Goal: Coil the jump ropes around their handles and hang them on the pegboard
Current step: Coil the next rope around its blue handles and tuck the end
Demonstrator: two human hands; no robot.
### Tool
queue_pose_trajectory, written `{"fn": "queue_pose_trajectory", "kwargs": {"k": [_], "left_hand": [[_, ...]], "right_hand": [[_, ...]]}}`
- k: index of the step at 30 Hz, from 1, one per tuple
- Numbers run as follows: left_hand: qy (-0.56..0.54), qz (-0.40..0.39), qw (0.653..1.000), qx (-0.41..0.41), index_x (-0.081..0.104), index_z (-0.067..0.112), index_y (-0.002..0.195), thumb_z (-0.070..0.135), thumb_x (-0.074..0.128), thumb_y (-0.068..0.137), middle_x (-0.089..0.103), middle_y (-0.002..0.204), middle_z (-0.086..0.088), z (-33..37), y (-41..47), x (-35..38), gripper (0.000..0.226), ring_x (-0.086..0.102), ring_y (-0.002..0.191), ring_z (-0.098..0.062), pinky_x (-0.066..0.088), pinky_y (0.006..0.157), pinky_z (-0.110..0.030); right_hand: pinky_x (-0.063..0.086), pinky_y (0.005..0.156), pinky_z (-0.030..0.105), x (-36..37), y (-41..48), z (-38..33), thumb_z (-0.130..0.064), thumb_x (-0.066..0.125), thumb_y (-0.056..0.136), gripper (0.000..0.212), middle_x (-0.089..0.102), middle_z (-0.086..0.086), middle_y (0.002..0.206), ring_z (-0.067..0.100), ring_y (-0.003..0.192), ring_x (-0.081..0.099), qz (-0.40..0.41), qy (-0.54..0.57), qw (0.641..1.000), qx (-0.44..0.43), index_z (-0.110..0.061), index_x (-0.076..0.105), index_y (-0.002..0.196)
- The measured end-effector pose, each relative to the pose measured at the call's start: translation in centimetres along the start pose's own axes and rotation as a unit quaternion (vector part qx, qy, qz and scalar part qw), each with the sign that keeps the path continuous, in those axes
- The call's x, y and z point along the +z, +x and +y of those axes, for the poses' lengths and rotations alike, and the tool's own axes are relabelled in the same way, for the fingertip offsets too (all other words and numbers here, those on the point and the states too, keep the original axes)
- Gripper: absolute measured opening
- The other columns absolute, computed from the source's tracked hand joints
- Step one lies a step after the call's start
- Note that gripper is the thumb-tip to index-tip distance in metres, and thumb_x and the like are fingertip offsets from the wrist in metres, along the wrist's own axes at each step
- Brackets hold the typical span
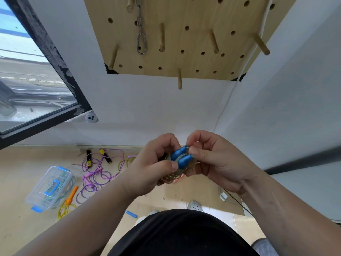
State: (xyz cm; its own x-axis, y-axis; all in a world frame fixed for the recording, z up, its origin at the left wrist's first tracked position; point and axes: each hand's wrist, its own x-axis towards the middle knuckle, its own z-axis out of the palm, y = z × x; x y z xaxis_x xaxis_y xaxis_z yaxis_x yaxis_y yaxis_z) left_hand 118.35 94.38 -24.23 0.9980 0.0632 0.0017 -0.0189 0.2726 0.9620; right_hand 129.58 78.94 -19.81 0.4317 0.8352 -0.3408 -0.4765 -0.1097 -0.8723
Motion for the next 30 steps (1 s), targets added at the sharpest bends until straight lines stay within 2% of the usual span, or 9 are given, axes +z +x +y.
{"fn": "queue_pose_trajectory", "kwargs": {"k": [3,5,8,10,13,18,23,26,30], "left_hand": [[-0.033,0.008,0.997,-0.07,0.056,0.013,0.092,0.027,0.059,0.067,0.052,0.073,-0.008,0.0,-0.1,-0.2,0.028,0.043,0.059,-0.021,0.036,0.053,-0.028],[-0.024,0.001,0.995,-0.101,0.057,0.013,0.092,0.028,0.058,0.065,0.053,0.076,-0.007,0.1,-0.2,-0.2,0.031,0.045,0.063,-0.022,0.037,0.056,-0.031],[-0.028,0.035,0.994,-0.102,0.056,0.009,0.087,0.032,0.062,0.064,0.055,0.074,-0.007,0.1,-0.1,0.3,0.033,0.047,0.064,-0.021,0.037,0.055,-0.029],[-0.055,0.074,0.991,-0.096,0.056,0.01,0.083,0.033,0.063,0.064,0.058,0.073,-0.009,0.0,-0.1,0.8,0.031,0.051,0.063,-0.023,0.038,0.052,-0.028],[-0.084,0.103,0.987,-0.087,0.056,0.01,0.083,0.026,0.059,0.067,0.058,0.075,-0.013,0.0,0.1,1.1,0.023,0.052,0.065,-0.026,0.039,0.051,-0.029],[-0.085,0.14,0.982,-0.09,0.055,0.011,0.078,0.014,0.047,0.069,0.056,0.069,-0.01,0.0,0.2,1.1,0.013,0.05,0.058,-0.021,0.039,0.049,-0.025],[-0.124,0.16,0.977,-0.071,0.059,0.016,0.073,0.009,0.047,0.065,0.05,0.072,-0.01,-0.2,0.4,1.0,0.015,0.047,0.06,-0.02,0.039,0.051,-0.027],[-0.146,0.157,0.975,-0.056,0.061,0.015,0.082,0.008,0.045,0.068,0.054,0.077,-0.011,-0.2,0.5,0.7,0.022,0.049,0.06,-0.023,0.041,0.051,-0.029],[-0.186,0.177,0.965,-0.061,0.069,0.014,0.101,0.009,0.044,0.082,0.062,0.081,-0.01,-0.3,0.9,0.5,0.032,0.049,0.056,-0.027,0.042,0.05,-0.031]], "right_hand": [[0.059,0.058,0.033,0.0,0.5,0.1,-0.013,0.074,0.08,0.004,0.067,0.015,0.081,0.022,0.071,0.067,0.026,-0.026,0.999,-0.017,-0.014,0.07,0.083],[0.059,0.059,0.034,0.1,0.6,0.2,-0.01,0.07,0.08,0.011,0.066,0.014,0.082,0.024,0.073,0.067,0.035,-0.046,0.998,-0.014,-0.011,0.067,0.091],[0.059,0.06,0.036,0.3,0.6,0.0,-0.01,0.07,0.079,0.023,0.066,0.01,0.08,0.024,0.073,0.068,0.029,-0.094,0.995,-0.009,-0.008,0.06,0.099],[0.058,0.06,0.034,0.5,0.8,-0.3,-0.006,0.068,0.084,0.018,0.067,0.009,0.08,0.022,0.072,0.068,0.029,-0.122,0.992,-0.019,-0.009,0.059,0.099],[0.056,0.056,0.03,0.6,1.1,-0.6,-0.003,0.068,0.085,0.015,0.064,0.005,0.077,0.017,0.07,0.065,0.032,-0.092,0.995,-0.012,-0.01,0.059,0.095],[0.047,0.052,0.023,0.8,1.6,-0.2,0.002,0.066,0.089,0.018,0.062,0.005,0.079,0.012,0.064,0.059,0.045,-0.071,0.996,0.034,-0.014,0.059,0.085],[0.049,0.044,0.021,1.2,1.8,0.1,-0.003,0.073,0.074,0.016,0.059,0.008,0.073,0.011,0.052,0.055,0.051,-0.008,0.995,0.083,-0.011,0.06,0.081],[0.055,0.049,0.024,1.4,1.8,-0.3,-0.009,0.076,0.071,0.02,0.061,0.008,0.072,0.012,0.054,0.058,0.066,-0.053,0.995,0.062,-0.007,0.061,0.084],[0.055,0.054,0.029,1.6,2.2,-0.2,-0.016,0.076,0.084,0.014,0.063,0.007,0.069,0.017,0.057,0.06,0.134,-0.167,0.977,0.003,-0.007,0.065,0.085]]}}
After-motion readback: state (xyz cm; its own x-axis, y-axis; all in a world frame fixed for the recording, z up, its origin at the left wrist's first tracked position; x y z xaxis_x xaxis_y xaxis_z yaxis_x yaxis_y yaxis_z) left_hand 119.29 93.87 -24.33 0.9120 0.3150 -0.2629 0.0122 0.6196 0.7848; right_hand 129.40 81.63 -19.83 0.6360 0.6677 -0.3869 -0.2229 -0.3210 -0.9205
